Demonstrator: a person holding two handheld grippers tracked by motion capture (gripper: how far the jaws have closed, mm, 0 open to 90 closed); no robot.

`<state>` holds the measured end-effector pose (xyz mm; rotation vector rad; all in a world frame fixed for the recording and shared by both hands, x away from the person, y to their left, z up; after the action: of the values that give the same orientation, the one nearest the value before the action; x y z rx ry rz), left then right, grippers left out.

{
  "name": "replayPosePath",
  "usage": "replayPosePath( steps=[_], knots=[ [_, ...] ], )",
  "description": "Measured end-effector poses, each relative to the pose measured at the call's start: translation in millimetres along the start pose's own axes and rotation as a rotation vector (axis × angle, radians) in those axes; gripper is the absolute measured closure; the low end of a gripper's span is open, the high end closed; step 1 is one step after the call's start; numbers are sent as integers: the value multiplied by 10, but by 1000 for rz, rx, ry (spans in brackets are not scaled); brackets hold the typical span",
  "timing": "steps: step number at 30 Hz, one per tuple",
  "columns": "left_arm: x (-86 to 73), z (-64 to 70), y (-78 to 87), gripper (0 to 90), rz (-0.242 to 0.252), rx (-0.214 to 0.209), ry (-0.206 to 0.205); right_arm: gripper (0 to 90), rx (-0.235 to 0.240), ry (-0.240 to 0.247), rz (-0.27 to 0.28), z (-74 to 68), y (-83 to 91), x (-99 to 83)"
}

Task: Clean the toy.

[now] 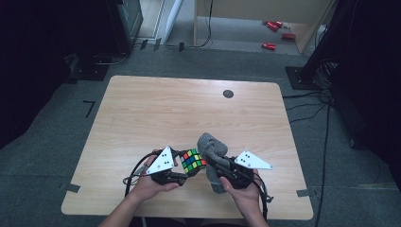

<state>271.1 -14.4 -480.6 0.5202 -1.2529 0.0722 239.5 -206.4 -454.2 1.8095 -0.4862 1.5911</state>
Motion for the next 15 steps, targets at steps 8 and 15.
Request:
replayPosePath(
  steps=[8, 15],
  knots=[
    [26, 3, 24, 346, 10, 0, 16, 712, -3, 28, 15, -51, -14, 62],
    [-11, 40, -34, 346, -25, -9, 5, 709, 27, 50, 26, -166, -20, 128]
  ],
)
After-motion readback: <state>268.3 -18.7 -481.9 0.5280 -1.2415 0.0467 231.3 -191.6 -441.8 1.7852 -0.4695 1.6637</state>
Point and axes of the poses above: each handheld gripper's, and its own axes: y roughly backward along the jaws, x roughly out of its top, z roughly to its right, the point moved 4 cm from there along -y, roughly forward along the jaws, and after that the axes turned 15 degrees about y, right-handed, at the moved point
